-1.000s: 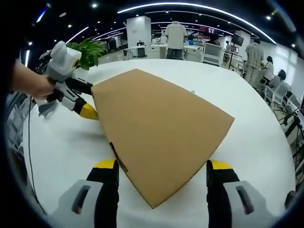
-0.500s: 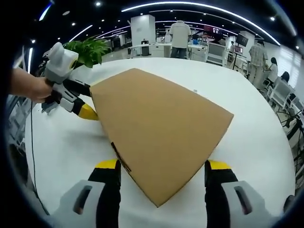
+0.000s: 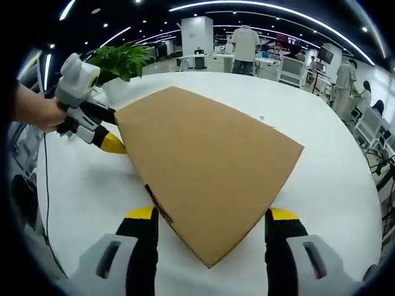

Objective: Operate the shoe box by opening the lid, removing the specified soft item, and placing it in the target area until the item is outside and the box remains undamaged.

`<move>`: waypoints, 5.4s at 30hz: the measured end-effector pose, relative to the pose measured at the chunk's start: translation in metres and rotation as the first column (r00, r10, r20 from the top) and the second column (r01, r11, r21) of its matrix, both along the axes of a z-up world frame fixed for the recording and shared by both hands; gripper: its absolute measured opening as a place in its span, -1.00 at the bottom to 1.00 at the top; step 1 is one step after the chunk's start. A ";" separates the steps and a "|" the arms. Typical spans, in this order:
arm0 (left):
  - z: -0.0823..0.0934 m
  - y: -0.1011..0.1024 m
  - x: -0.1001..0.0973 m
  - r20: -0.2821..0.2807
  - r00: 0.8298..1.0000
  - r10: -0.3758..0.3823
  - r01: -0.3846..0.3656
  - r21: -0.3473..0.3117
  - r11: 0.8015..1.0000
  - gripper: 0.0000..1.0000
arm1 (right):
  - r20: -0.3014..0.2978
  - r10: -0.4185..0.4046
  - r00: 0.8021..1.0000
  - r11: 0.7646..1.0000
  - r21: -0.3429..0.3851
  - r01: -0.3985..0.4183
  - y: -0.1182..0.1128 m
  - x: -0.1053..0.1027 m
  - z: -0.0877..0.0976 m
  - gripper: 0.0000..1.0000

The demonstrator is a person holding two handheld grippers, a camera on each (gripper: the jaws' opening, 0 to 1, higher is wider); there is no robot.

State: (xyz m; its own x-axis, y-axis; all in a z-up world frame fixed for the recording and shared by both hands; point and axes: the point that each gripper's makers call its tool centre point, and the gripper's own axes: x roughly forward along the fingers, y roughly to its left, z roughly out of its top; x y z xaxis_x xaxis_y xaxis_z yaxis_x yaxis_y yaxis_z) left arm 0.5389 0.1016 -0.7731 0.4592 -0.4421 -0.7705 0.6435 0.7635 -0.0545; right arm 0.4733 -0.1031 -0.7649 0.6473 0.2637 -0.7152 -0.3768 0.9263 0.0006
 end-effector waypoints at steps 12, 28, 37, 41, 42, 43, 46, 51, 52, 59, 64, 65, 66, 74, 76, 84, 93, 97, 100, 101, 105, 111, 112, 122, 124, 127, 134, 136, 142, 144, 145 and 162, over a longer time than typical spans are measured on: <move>0.000 0.003 -0.015 -0.002 0.998 0.056 -0.056 -0.014 0.998 0.22 | -0.008 0.000 1.000 1.000 -0.006 0.000 0.000 -0.007 0.000 0.30; 0.001 0.007 -0.032 0.004 0.994 0.107 -0.106 -0.026 0.994 0.19 | -0.014 0.010 1.000 1.000 -0.015 -0.010 0.002 -0.012 -0.001 0.30; 0.001 0.009 -0.046 0.004 0.989 0.148 -0.148 -0.028 0.989 0.19 | -0.007 0.033 0.999 0.999 -0.026 -0.034 0.003 -0.018 -0.002 0.33; 0.002 0.010 -0.056 -0.015 0.986 0.169 -0.169 -0.036 0.985 0.18 | -0.015 0.058 0.998 0.998 -0.027 -0.059 0.004 -0.022 0.000 0.32; 0.002 0.011 -0.058 -0.015 0.985 0.173 -0.174 -0.035 0.984 0.18 | -0.017 0.062 0.998 0.998 -0.028 -0.063 0.004 -0.023 -0.001 0.32; 0.002 0.011 -0.061 -0.014 0.983 0.184 -0.184 -0.036 0.982 0.18 | -0.016 0.068 0.998 0.997 -0.029 -0.068 0.004 -0.025 -0.001 0.32; 0.002 0.011 -0.067 -0.013 0.979 0.203 -0.203 -0.030 0.979 0.18 | -0.008 0.069 0.998 0.997 -0.019 -0.069 0.003 -0.029 -0.001 0.30; 0.002 0.012 -0.073 -0.016 0.973 0.229 -0.230 -0.029 0.973 0.18 | -0.001 0.068 0.998 0.998 -0.008 -0.068 0.004 -0.031 -0.001 0.27; 0.002 0.012 -0.074 -0.017 0.972 0.233 -0.233 -0.028 0.972 0.18 | -0.005 0.072 0.997 0.997 -0.010 -0.072 0.005 -0.031 -0.001 0.27; -0.001 0.017 -0.087 -0.024 0.962 0.272 -0.272 0.006 0.962 0.10 | -0.019 0.115 0.993 0.993 -0.018 -0.116 0.004 -0.034 -0.002 0.28; 0.000 0.016 -0.094 -0.021 0.957 0.288 -0.289 -0.006 0.957 0.08 | -0.021 0.133 0.991 0.991 -0.024 -0.134 0.005 -0.036 -0.002 0.29; 0.000 0.017 -0.095 -0.022 0.955 0.294 -0.294 -0.003 0.956 0.08 | -0.020 0.136 0.991 0.990 -0.025 -0.136 0.005 -0.036 -0.002 0.29; -0.001 0.016 -0.097 -0.021 0.953 0.303 -0.303 0.001 0.953 0.09 | -0.018 0.137 0.990 0.990 -0.024 -0.137 0.005 -0.037 -0.002 0.30; 0.000 0.016 -0.106 -0.012 0.942 0.337 -0.337 -0.008 0.942 0.09 | -0.026 0.162 0.986 0.987 -0.014 -0.163 0.005 -0.040 -0.002 0.31; 0.000 0.016 -0.109 -0.012 0.939 0.344 -0.344 -0.010 0.939 0.09 | -0.024 0.170 0.985 0.985 -0.016 -0.170 0.006 -0.040 -0.002 0.31; 0.000 0.017 -0.118 -0.017 0.934 0.357 -0.357 -0.011 0.934 0.09 | -0.024 0.184 0.983 0.982 -0.026 -0.185 0.008 -0.046 -0.002 0.32; 0.000 0.018 -0.133 -0.004 0.915 0.403 -0.403 -0.022 0.915 0.08 | -0.044 0.192 0.980 0.980 -0.044 -0.194 0.010 -0.050 -0.003 0.35; 0.001 0.019 -0.141 -0.007 0.906 0.423 -0.423 -0.020 0.906 0.08 | -0.041 0.217 0.975 0.975 -0.040 -0.219 0.011 -0.053 -0.003 0.35; 0.000 0.020 -0.146 -0.009 0.900 0.437 -0.437 -0.020 0.899 0.08 | -0.043 0.228 0.973 0.972 -0.041 -0.229 0.012 -0.056 -0.003 0.35; 0.000 0.020 -0.147 -0.007 0.899 0.439 -0.439 -0.018 0.898 0.08 | -0.043 0.229 0.972 0.972 -0.041 -0.231 0.013 -0.057 -0.003 0.35; 0.000 0.021 -0.150 -0.004 0.896 0.444 -0.444 -0.015 0.896 0.09 | -0.038 0.236 0.971 0.971 -0.039 -0.237 0.013 -0.059 -0.003 0.35; 0.000 0.023 -0.158 -0.021 0.902 0.432 -0.432 -0.011 0.902 0.09 | -0.035 0.223 0.974 0.975 -0.015 -0.223 0.013 -0.072 -0.001 0.34; 0.000 0.023 -0.158 -0.025 0.902 0.431 -0.431 -0.013 0.902 0.08 | -0.035 0.221 0.975 0.975 -0.014 -0.222 0.014 -0.073 -0.001 0.34; 0.000 0.025 -0.167 -0.010 0.898 0.440 -0.440 -0.015 0.898 0.09 | -0.051 0.223 0.974 0.974 -0.020 -0.224 0.017 -0.079 0.000 0.33; 0.000 0.028 -0.168 -0.007 0.903 0.430 -0.430 -0.016 0.903 0.09 | -0.051 0.218 0.975 0.976 -0.019 -0.219 0.018 -0.083 -0.001 0.33; 0.000 0.028 -0.169 -0.009 0.907 0.421 -0.421 -0.019 0.907 0.08 | -0.043 0.211 0.977 0.977 -0.015 -0.212 0.019 -0.087 -0.001 0.33; 0.000 0.031 -0.177 -0.002 0.907 0.421 -0.421 -0.009 0.907 0.04 | -0.041 0.216 0.976 0.976 -0.017 -0.217 0.021 -0.090 -0.001 0.34; 0.000 0.032 -0.179 0.007 0.908 0.419 -0.419 -0.002 0.908 0.02 | -0.051 0.213 0.976 0.976 -0.024 -0.214 0.023 -0.091 -0.001 0.35; 0.000 0.035 -0.180 0.003 0.907 0.421 -0.420 -0.008 0.907 0.03 | -0.043 0.206 0.978 0.978 -0.022 -0.207 0.025 -0.095 -0.001 0.36; 0.001 0.036 -0.183 -0.003 0.907 0.422 -0.422 -0.012 0.907 0.02 | -0.048 0.212 0.976 0.977 -0.023 -0.213 0.026 -0.095 -0.001 0.36; 0.001 0.036 -0.184 -0.002 0.907 0.422 -0.422 -0.013 0.907 0.02 | -0.051 0.214 0.976 0.976 -0.024 -0.215 0.026 -0.096 -0.001 0.36; 0.000 0.037 -0.184 -0.013 0.905 0.426 -0.426 -0.012 0.905 0.02 | -0.075 0.201 0.977 0.979 -0.025 -0.203 0.028 -0.096 -0.003 0.37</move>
State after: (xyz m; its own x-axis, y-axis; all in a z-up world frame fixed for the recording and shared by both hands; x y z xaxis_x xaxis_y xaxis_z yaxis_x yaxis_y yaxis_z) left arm 0.3545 0.1386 -0.7736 0.5990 -0.2173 -0.7707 0.2568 0.9638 -0.0721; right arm 0.3771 -0.0753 -0.7675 0.5293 0.3600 -0.7683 -0.5565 0.8309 0.0059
